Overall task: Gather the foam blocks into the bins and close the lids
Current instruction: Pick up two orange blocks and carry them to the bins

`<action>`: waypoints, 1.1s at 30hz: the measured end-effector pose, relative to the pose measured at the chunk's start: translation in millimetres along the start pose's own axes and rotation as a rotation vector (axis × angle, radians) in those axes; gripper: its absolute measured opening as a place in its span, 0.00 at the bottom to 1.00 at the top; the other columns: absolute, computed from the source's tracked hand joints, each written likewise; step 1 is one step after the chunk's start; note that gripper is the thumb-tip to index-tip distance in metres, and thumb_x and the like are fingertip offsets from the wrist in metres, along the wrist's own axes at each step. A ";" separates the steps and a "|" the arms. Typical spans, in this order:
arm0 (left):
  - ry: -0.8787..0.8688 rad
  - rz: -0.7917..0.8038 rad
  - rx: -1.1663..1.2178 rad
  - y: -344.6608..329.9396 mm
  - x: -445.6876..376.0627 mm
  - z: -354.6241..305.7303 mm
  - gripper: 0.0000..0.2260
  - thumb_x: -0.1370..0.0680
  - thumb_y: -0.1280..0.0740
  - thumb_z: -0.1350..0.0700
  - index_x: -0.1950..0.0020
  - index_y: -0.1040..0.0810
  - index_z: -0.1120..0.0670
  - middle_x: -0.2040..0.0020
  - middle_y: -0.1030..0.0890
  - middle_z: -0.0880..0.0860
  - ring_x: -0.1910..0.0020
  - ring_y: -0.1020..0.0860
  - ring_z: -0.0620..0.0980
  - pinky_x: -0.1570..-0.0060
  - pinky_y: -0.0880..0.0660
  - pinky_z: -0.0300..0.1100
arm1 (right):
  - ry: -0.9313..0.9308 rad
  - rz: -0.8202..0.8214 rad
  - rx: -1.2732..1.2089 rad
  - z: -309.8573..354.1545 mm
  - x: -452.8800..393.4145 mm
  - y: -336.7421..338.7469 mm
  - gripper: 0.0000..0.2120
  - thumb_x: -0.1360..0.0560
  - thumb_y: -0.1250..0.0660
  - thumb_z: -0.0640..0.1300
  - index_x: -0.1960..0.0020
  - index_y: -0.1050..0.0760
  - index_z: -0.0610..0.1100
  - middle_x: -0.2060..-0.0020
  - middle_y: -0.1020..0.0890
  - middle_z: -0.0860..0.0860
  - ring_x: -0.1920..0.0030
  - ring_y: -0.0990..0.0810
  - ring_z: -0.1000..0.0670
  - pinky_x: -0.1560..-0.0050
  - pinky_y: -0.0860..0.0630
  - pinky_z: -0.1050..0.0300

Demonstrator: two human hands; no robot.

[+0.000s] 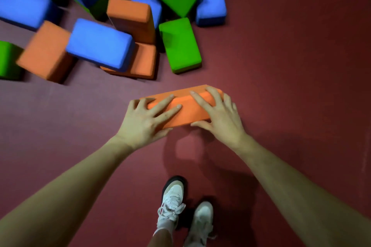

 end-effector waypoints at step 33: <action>1.443 -0.142 0.134 64.2 -96.5 298.0 0.24 0.23 0.35 0.44 0.28 0.30 0.48 0.25 0.36 0.55 0.43 0.28 0.66 0.46 0.34 0.57 | 0.304 0.270 0.089 110.1 -397.4 64.9 0.29 0.21 0.40 0.56 0.23 0.45 0.57 0.24 0.42 0.51 0.30 0.37 0.41 0.34 0.36 0.47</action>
Point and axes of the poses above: each hand's wrist, its own x-axis away from the middle knuckle, its own y-axis out of the back of the hand, z = x × y, the point moved 5 cm from there along -x, towards the middle knuckle
